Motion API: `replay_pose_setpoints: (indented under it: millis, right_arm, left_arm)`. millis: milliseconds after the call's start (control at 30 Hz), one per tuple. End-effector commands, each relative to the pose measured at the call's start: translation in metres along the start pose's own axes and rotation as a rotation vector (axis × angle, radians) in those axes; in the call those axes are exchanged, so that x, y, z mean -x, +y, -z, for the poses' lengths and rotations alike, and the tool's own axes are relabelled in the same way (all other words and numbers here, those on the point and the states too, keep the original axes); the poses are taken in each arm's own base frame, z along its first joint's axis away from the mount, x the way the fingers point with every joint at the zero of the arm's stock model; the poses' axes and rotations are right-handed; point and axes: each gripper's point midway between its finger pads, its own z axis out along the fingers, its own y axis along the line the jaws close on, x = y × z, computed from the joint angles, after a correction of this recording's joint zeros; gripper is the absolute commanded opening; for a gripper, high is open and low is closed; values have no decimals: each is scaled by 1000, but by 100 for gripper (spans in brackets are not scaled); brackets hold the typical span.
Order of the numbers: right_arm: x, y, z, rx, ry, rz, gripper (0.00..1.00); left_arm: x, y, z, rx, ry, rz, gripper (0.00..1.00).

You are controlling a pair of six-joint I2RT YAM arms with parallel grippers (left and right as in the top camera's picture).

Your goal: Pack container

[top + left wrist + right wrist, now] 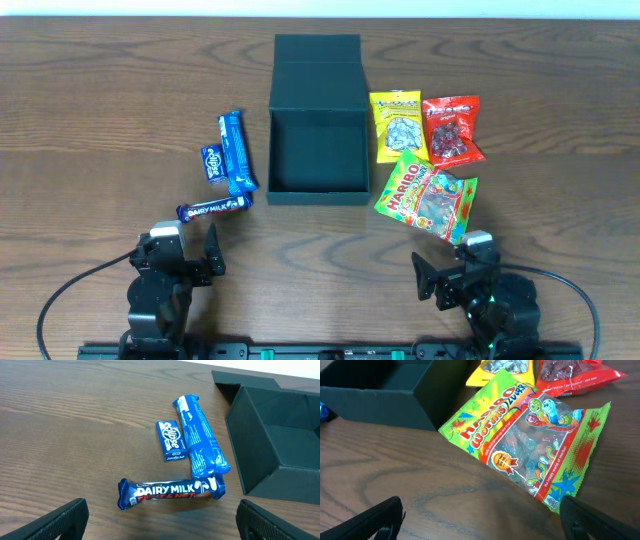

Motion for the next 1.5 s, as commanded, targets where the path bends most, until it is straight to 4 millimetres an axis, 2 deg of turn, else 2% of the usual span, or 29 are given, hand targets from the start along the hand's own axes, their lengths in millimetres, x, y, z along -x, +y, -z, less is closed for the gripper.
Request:
replay_pose_setpoints:
  millis: [0,1267,1367,1467]
  right_arm:
    - [-1,1,-1,5,-2,22,99]
    - [-1,1,-1,5,-2,22,99]
    - [0,-8,-1,-48,-6,34,99]
    - [0,-9,0,-52,-5,34,99]
  left_arm:
    - [-6,5,-3,25,8,-12,95]
    - [-6,5,-3,25,8,-12,95]
    - [-6,5,-3,25,8,-12,95]
    - [-6,5,-3,25,8,-12,95]
